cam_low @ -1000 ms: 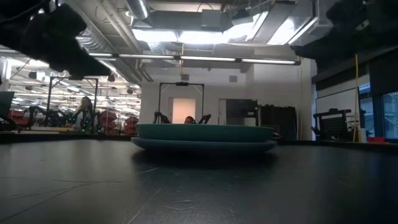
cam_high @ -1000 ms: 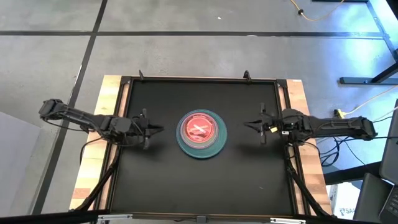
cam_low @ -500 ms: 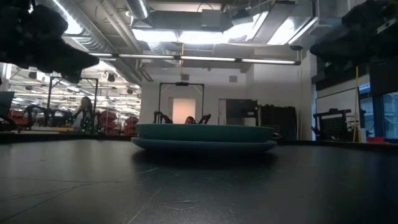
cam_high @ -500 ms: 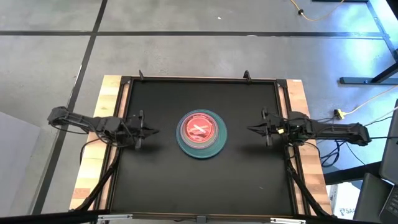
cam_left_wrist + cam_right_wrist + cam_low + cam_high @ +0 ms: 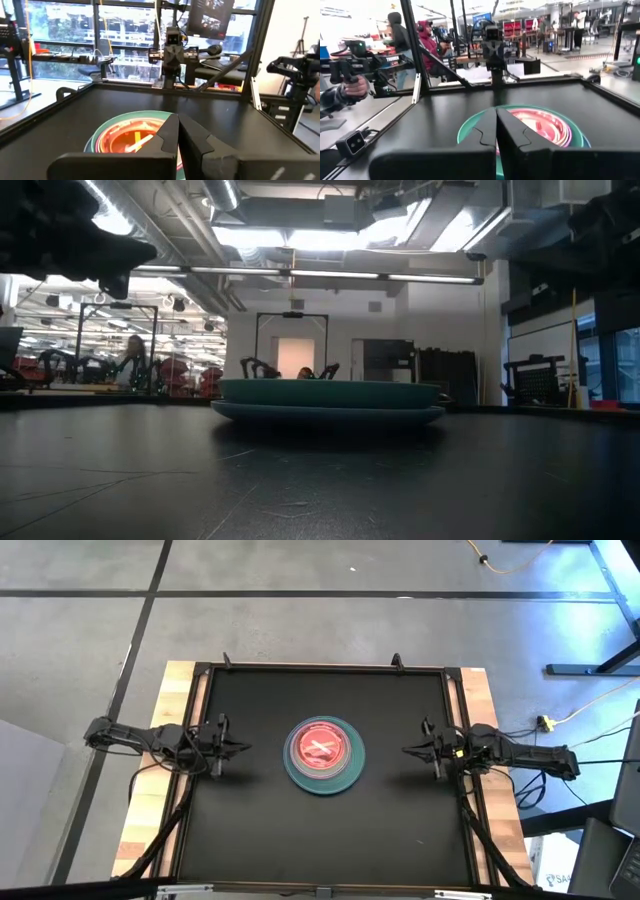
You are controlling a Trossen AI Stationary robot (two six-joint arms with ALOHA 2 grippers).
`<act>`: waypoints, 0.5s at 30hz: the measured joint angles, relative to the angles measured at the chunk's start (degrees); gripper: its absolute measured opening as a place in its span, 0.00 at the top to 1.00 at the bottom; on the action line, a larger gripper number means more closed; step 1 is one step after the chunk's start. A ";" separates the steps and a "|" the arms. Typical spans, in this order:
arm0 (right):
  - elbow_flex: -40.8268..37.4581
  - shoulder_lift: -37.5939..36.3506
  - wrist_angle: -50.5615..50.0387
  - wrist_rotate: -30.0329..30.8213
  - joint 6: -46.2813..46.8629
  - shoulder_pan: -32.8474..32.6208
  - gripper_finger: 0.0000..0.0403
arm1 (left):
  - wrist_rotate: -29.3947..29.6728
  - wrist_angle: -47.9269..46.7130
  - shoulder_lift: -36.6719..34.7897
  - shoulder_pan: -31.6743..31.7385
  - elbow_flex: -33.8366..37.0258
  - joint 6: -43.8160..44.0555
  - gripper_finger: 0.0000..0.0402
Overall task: Stack plastic plates
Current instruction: Return to Home Position
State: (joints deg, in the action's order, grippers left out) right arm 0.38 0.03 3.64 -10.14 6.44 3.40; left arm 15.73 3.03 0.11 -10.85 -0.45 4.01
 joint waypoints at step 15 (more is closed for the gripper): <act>0.00 0.84 -0.91 0.09 2.58 0.00 1.00 | 0.25 0.04 1.00 2.97 0.00 -2.86 0.99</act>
State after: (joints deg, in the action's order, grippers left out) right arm 0.38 0.86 2.72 -10.04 9.01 3.40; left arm 15.97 3.07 1.10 -7.88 -0.45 1.15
